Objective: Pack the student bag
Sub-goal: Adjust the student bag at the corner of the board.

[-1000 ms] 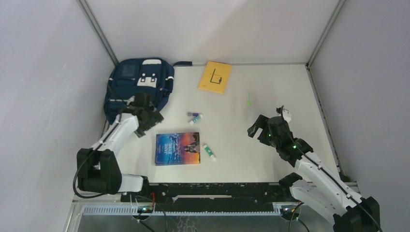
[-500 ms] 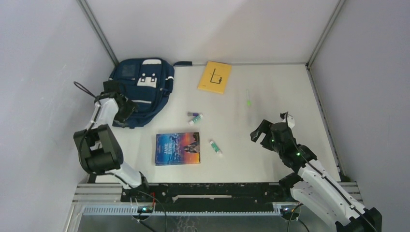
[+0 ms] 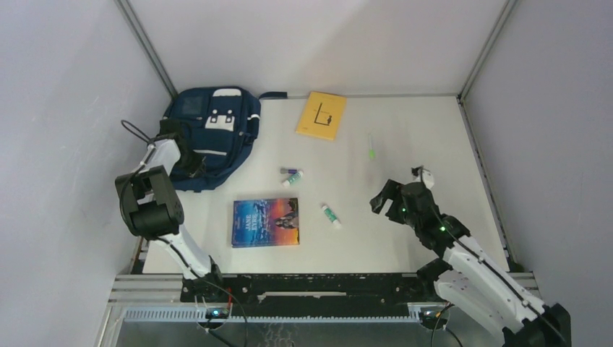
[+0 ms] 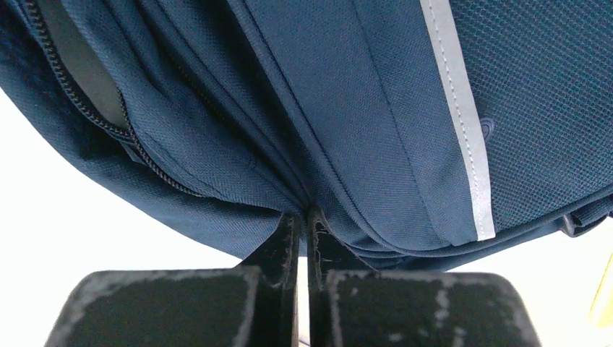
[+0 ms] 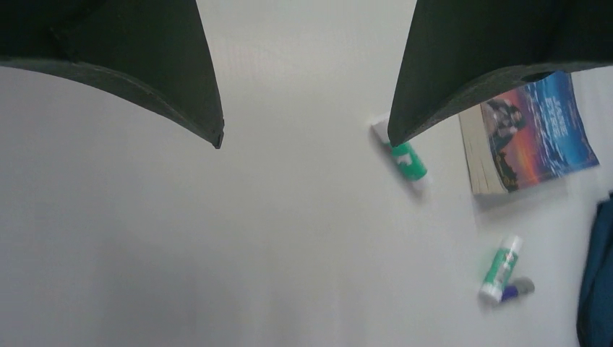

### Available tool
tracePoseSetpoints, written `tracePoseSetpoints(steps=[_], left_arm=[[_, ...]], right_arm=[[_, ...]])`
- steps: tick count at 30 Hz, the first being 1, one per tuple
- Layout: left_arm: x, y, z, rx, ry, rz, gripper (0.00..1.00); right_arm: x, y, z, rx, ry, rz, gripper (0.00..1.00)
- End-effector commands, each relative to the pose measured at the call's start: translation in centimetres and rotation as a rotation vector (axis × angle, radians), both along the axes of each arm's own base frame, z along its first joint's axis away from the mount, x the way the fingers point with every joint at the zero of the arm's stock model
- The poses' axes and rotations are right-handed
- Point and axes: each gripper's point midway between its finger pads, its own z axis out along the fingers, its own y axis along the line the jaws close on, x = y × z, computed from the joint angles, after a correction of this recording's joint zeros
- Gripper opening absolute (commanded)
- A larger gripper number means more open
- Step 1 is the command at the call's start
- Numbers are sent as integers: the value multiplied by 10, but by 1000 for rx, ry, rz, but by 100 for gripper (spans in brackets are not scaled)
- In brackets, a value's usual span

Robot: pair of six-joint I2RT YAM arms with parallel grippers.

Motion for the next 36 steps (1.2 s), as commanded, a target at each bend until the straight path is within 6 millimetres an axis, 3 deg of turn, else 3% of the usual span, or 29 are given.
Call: tracePoseSetpoints(steps=[1,8,12,17,20,27,32,36], left_arm=[[20,-20,23,-53,-99,-90,0],[16,-84,41,-88,-138,-273,0],[14,-111,58,-111,-182,-352,0],[12,-142,95,-145,-269,-466,0],[12,-152,117,-150,-317,-501,0],[15,-172,168,-140,-438,-601,0],[23,-190,209,-149,-570,-753,0],[31,-190,229,-122,-632,-764,0]], right_arm=[[17,46,7,-31,-41,216,91],[31,112,-17,-244,41,476,90],[43,127,-32,-286,74,532,89],[48,140,-49,-310,133,587,81],[48,140,-61,-339,163,585,72],[49,122,-76,-414,209,511,39],[48,114,-81,-435,235,461,30],[43,116,-79,-383,264,404,27]])
